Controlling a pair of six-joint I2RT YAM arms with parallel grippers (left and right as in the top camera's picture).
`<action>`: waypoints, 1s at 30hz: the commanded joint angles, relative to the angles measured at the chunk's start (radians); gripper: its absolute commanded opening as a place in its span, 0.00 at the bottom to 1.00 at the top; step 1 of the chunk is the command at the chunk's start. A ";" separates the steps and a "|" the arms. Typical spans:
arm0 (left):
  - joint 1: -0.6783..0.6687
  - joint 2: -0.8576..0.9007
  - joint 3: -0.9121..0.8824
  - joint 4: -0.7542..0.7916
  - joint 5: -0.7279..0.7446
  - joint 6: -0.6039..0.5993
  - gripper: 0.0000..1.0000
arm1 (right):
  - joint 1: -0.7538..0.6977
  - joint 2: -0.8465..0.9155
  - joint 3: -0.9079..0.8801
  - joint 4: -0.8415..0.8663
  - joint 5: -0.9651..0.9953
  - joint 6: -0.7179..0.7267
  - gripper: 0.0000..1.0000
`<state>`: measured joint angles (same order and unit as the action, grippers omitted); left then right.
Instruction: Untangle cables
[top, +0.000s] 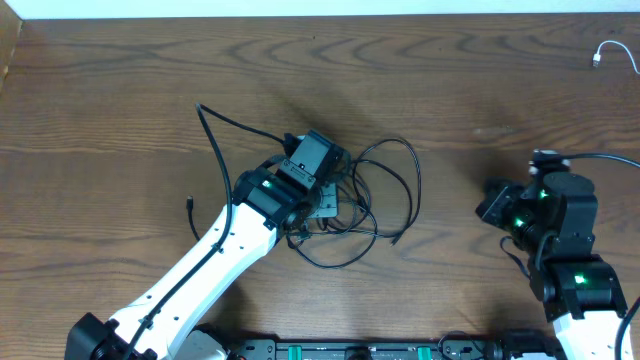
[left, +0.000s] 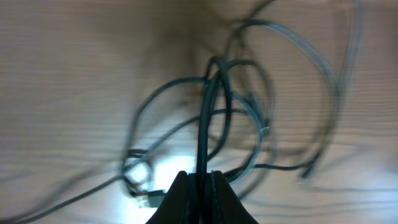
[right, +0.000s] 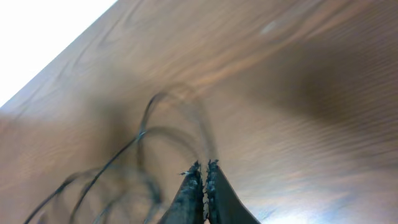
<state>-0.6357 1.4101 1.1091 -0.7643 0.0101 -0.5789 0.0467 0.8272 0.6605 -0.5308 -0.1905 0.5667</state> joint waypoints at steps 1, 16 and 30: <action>0.002 -0.017 0.008 0.092 0.261 -0.024 0.08 | -0.004 0.037 0.008 -0.031 -0.302 0.005 0.11; 0.002 -0.021 0.008 0.338 0.525 0.043 0.08 | 0.001 0.163 -0.002 -0.129 -0.407 0.132 0.41; 0.032 -0.021 0.008 0.367 0.526 0.043 0.08 | -0.002 0.015 -0.002 -0.315 -0.292 -0.026 0.01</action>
<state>-0.6144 1.4097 1.1091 -0.4030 0.5194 -0.5491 0.0471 0.9302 0.6590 -0.7994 -0.5564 0.5762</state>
